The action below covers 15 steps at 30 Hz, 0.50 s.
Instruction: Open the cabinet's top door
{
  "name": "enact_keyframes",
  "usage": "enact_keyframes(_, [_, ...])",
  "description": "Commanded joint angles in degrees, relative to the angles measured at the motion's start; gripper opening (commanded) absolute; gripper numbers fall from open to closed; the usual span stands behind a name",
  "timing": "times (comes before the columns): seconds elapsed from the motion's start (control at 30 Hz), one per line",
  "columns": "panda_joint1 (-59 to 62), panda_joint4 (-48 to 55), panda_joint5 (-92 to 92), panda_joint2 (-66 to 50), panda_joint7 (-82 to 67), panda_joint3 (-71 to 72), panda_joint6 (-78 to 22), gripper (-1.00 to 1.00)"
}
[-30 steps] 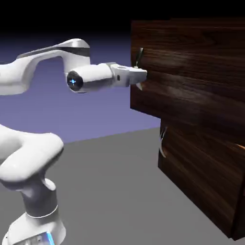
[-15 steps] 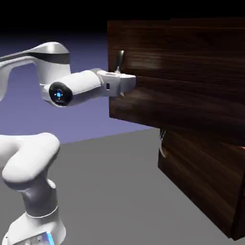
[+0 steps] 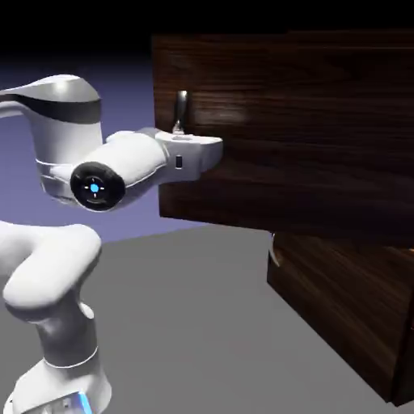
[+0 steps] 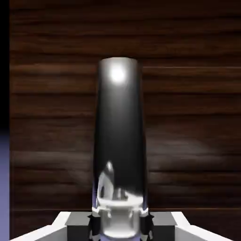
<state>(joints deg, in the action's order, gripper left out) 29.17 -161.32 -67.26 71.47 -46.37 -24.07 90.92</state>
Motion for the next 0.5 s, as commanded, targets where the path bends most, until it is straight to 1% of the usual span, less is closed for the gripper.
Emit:
enact_keyframes(0.0, [-0.62,1.18,1.78,-1.31,-0.49,-2.07,-1.55,-1.0])
enact_keyframes(0.23, [-8.42,12.26,12.95,-11.46,-3.99,-16.61,-13.37,-1.0])
enact_keyframes(0.47, [-21.57,26.49,20.57,-20.49,-6.73,-31.0,-25.17,-1.0])
